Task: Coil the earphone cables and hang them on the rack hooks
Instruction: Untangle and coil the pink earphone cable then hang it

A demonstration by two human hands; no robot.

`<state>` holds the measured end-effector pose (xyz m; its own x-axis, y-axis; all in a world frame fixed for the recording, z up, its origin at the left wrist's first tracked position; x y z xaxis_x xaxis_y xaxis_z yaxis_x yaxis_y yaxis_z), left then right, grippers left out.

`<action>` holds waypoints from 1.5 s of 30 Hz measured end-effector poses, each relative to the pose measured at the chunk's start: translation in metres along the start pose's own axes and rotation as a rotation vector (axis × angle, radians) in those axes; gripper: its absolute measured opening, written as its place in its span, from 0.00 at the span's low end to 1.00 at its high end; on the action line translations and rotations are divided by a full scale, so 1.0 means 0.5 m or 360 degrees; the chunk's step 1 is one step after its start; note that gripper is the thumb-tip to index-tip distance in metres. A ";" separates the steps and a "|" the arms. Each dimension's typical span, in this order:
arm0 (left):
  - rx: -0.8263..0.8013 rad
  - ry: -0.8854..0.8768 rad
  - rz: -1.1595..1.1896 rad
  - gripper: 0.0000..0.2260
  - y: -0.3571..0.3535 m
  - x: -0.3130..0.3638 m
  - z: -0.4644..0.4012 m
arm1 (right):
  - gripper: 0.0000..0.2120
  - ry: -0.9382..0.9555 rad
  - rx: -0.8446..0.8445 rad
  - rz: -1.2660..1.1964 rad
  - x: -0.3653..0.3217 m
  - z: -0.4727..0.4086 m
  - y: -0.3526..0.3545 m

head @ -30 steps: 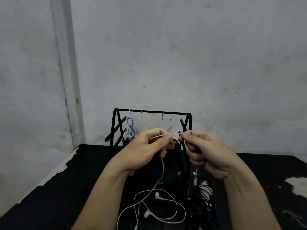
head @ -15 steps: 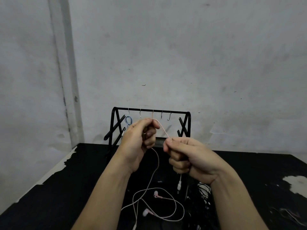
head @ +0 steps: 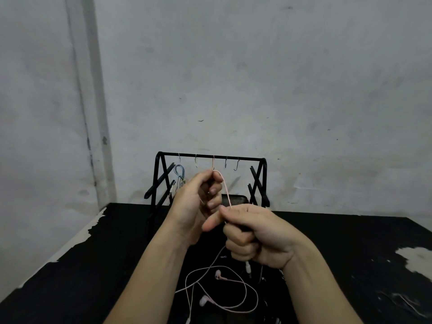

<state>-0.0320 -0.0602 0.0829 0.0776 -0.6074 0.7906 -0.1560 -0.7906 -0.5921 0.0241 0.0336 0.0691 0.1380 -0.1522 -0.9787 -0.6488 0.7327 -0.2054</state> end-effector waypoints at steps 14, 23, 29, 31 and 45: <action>-0.0091 0.0099 -0.0811 0.14 0.002 -0.056 0.005 | 0.15 0.0452 0.0116 -0.0361 -0.075 0.031 0.008; -0.0785 0.0172 -0.1606 0.16 -0.057 -0.096 0.069 | 0.18 0.0463 0.0730 -0.0531 -0.101 0.051 0.089; -0.1082 0.0108 -0.1930 0.16 -0.084 -0.118 0.102 | 0.19 0.0484 0.0752 -0.0565 -0.102 0.048 0.099; -0.1168 0.0202 -0.2055 0.15 -0.088 -0.135 0.116 | 0.18 0.0506 0.0814 -0.0559 -0.101 0.046 0.105; -0.0852 -0.0405 -0.1951 0.14 -0.079 0.051 0.131 | 0.18 0.0317 0.0913 0.0286 -0.059 0.028 0.111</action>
<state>0.0405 -0.0496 0.1165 0.6099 0.4139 0.6758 -0.2113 -0.7370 0.6420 -0.0054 0.0883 0.0863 -0.1136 -0.0736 -0.9908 -0.1368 0.9889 -0.0577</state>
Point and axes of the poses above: each hand's wrist, its own z-axis away from the middle knuckle, its own y-axis out of the back of the hand, x = y × z, the point moved 6 cm from there along -z, towards the middle knuckle, and after that the axes turned 8 degrees about x, right-handed, at the moved point
